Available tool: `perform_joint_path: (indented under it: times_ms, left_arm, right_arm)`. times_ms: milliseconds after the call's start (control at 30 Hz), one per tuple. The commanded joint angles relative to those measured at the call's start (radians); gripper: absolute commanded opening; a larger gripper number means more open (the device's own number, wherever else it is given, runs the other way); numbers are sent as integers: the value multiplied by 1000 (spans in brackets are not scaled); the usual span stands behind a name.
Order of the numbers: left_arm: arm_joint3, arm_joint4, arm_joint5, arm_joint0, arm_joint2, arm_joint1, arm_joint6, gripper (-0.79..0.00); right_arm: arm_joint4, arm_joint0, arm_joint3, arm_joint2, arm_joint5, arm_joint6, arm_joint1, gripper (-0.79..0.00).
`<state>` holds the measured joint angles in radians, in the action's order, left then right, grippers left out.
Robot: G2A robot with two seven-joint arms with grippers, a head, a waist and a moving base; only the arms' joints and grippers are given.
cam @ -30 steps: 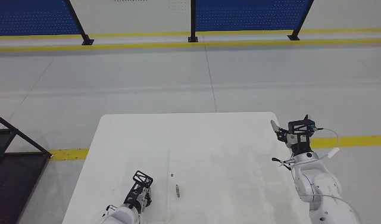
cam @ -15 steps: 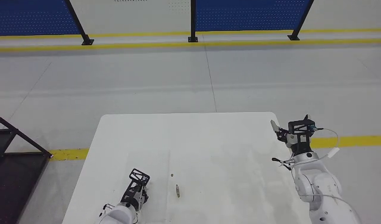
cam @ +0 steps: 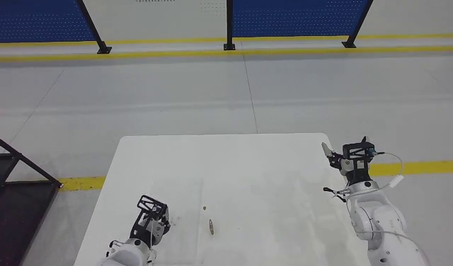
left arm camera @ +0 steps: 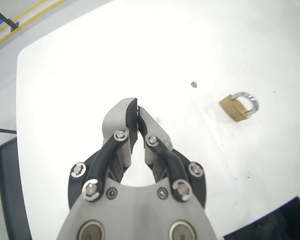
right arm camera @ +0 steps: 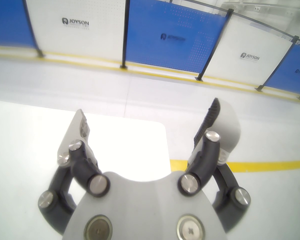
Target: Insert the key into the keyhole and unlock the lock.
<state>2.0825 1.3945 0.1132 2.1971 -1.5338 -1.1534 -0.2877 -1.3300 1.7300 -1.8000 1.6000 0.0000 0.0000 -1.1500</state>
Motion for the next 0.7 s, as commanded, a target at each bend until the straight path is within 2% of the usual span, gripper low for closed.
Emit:
perform_joint_path:
  times_ms: [0, 200, 400, 533, 667]
  left_arm:
    - [32, -79, 55, 28, -52, 3, 49, -785]
    - [81, -356, 239, 73, -182, 9, 179, -785]
    - [62, -545, 428, 77, -236, 12, 285, -785]
    - [44, -599, 502, 73, -258, 13, 326, -785]
    - [38, -603, 513, 72, -265, 13, 329, -785]
  right_arm:
    - [0, 0, 0, 0, 0, 0, 0, 0]
    - [2, -1, -5, 0, 1, -3, 0, 0]
    - [-47, 88, -140, -52, -18, -2, -5, 0]
    - [-119, 188, -230, -127, -59, -15, -7, 0]
    - [-190, 279, -278, -213, -115, -35, -7, 0]
